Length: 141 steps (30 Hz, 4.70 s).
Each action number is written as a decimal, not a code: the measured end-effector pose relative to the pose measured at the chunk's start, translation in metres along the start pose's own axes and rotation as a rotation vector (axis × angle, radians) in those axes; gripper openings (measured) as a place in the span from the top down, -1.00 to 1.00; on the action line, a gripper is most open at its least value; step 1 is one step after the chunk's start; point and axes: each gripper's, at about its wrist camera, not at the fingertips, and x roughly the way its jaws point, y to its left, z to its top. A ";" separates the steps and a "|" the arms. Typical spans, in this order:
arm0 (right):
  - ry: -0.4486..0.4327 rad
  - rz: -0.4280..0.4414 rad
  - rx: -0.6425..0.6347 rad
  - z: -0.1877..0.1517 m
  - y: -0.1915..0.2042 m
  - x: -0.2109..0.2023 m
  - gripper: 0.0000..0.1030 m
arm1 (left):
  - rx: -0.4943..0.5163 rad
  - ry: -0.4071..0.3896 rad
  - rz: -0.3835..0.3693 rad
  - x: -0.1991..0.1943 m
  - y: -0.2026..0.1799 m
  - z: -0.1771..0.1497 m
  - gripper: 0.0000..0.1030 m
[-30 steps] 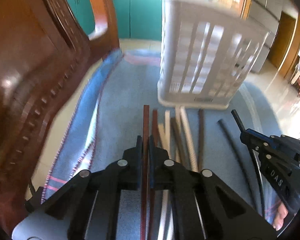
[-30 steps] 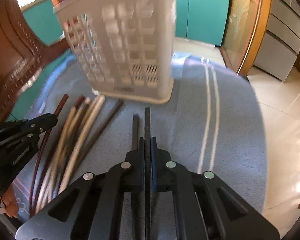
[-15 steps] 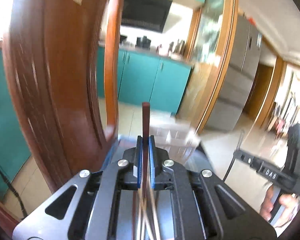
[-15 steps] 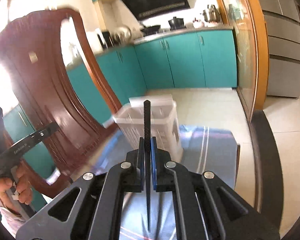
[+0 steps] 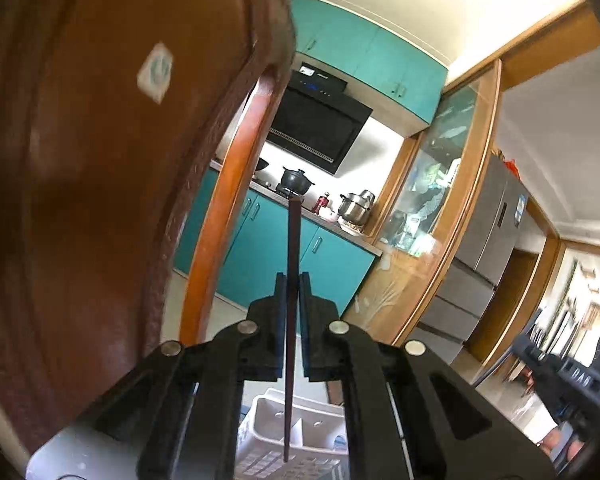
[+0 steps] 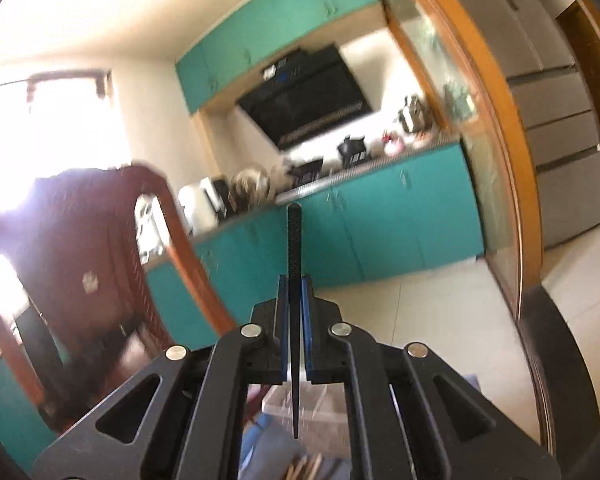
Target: Organize utensils
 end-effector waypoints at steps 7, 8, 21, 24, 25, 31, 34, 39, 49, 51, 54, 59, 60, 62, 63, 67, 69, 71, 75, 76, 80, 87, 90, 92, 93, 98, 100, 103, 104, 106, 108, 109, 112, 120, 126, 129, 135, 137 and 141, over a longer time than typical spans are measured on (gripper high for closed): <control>0.048 -0.108 -0.077 -0.028 -0.009 0.058 0.87 | -0.053 -0.030 0.007 0.016 0.009 0.004 0.87; 0.083 -0.112 -0.084 -0.037 -0.010 0.068 0.87 | -0.053 -0.032 0.022 0.020 0.010 0.003 0.87; 0.202 -0.157 -0.172 -0.082 -0.017 0.077 0.82 | 0.099 0.123 0.141 0.066 0.000 -0.062 0.87; 0.186 -0.159 -0.160 -0.079 -0.017 0.062 0.34 | 0.105 0.145 0.140 0.061 -0.001 -0.067 0.87; 0.163 -0.158 -0.152 -0.077 -0.019 0.053 0.23 | 0.107 0.148 0.139 0.057 -0.001 -0.069 0.87; -0.012 -0.173 -0.161 -0.084 -0.027 -0.010 0.02 | 0.115 0.149 0.148 0.023 -0.002 -0.078 0.79; -0.022 -0.186 -0.127 -0.110 -0.042 -0.033 0.02 | 0.184 0.168 0.192 0.000 0.000 -0.104 0.77; 0.179 -0.274 -0.141 -0.151 -0.049 -0.015 0.02 | 0.294 0.396 0.266 0.005 0.012 -0.162 0.76; 0.756 -0.306 -0.154 -0.247 -0.048 0.080 0.02 | 0.308 0.738 0.350 0.025 0.048 -0.205 0.59; 0.773 -0.290 -0.179 -0.253 -0.040 0.086 0.02 | 0.302 0.757 0.349 0.027 0.050 -0.204 0.55; 0.813 -0.293 -0.221 -0.266 -0.033 0.093 0.02 | 0.312 0.770 0.347 0.024 0.053 -0.206 0.49; 0.839 -0.317 -0.271 -0.282 -0.029 0.098 0.02 | 0.322 0.798 0.340 0.023 0.055 -0.213 0.46; 0.835 -0.322 -0.276 -0.283 -0.028 0.097 0.06 | 0.325 0.801 0.338 0.024 0.054 -0.215 0.45; 0.828 -0.333 -0.284 -0.284 -0.027 0.096 0.27 | 0.333 0.803 0.337 0.022 0.052 -0.217 0.41; 0.823 -0.339 -0.285 -0.283 -0.028 0.096 0.47 | 0.335 0.805 0.337 0.025 0.052 -0.224 0.40; 0.818 -0.342 -0.247 -0.280 -0.036 0.093 0.85 | 0.343 0.814 0.341 0.029 0.051 -0.231 0.40; 0.814 -0.347 -0.215 -0.276 -0.042 0.092 0.86 | 0.341 0.816 0.342 0.030 0.051 -0.229 0.40; 0.804 -0.369 -0.190 -0.272 -0.049 0.093 0.86 | 0.338 0.819 0.339 0.030 0.051 -0.230 0.37; 0.780 -0.405 -0.130 -0.264 -0.061 0.085 0.86 | 0.312 0.832 0.320 0.033 0.054 -0.232 0.33; 0.781 -0.405 -0.115 -0.263 -0.064 0.085 0.86 | 0.297 0.840 0.308 0.034 0.055 -0.233 0.33; 0.795 -0.392 -0.104 -0.266 -0.064 0.085 0.86 | 0.259 0.871 0.270 0.037 0.057 -0.237 0.33; 0.795 -0.385 -0.109 -0.267 -0.063 0.083 0.83 | 0.266 0.880 0.253 0.040 0.055 -0.243 0.30; 0.796 -0.385 -0.110 -0.268 -0.062 0.083 0.83 | 0.285 0.883 0.248 0.041 0.050 -0.246 0.31; 0.795 -0.386 -0.112 -0.268 -0.061 0.083 0.83 | 0.289 0.885 0.238 0.040 0.047 -0.249 0.41; 0.795 -0.386 -0.113 -0.269 -0.061 0.083 0.83 | 0.293 0.887 0.231 0.040 0.045 -0.250 0.44; 0.795 -0.382 -0.122 -0.269 -0.060 0.084 0.76 | 0.324 0.889 0.232 0.038 0.042 -0.252 0.75; 0.795 -0.383 -0.129 -0.270 -0.059 0.084 0.75 | 0.299 0.891 0.223 0.037 0.044 -0.250 0.75; 0.793 -0.385 -0.128 -0.269 -0.059 0.084 0.75 | 0.230 0.893 0.188 0.036 0.051 -0.241 0.75; 0.793 -0.386 -0.125 -0.269 -0.059 0.084 0.75 | 0.202 0.883 0.179 0.035 0.054 -0.236 0.75; 0.792 -0.388 -0.119 -0.268 -0.060 0.084 0.75 | 0.171 0.866 0.171 0.035 0.060 -0.228 0.75; 0.792 -0.387 -0.115 -0.267 -0.061 0.083 0.75 | 0.150 0.858 0.169 0.034 0.065 -0.222 0.75; 0.791 -0.387 -0.113 -0.267 -0.062 0.083 0.75 | 0.143 0.858 0.172 0.034 0.067 -0.221 0.75; 0.790 -0.385 -0.109 -0.264 -0.064 0.081 0.75 | 0.124 0.874 0.170 0.037 0.071 -0.222 0.75; 0.792 -0.383 -0.108 -0.262 -0.065 0.079 0.68 | 0.139 0.891 0.128 0.036 0.060 -0.227 0.74; 0.793 -0.382 -0.111 -0.262 -0.065 0.078 0.64 | 0.138 0.902 0.195 0.042 0.073 -0.234 0.65; 0.796 -0.382 -0.120 -0.263 -0.063 0.079 0.64 | 0.145 0.906 0.221 0.045 0.077 -0.238 0.65; 0.807 -0.379 -0.160 -0.267 -0.056 0.084 0.64 | 0.201 0.898 0.252 0.063 0.073 -0.242 0.61; 0.815 -0.385 -0.184 -0.269 -0.053 0.087 0.63 | 0.224 0.896 0.273 0.069 0.069 -0.242 0.60; 0.824 -0.391 -0.214 -0.271 -0.049 0.093 0.44 | 0.262 0.896 0.300 0.079 0.065 -0.240 0.50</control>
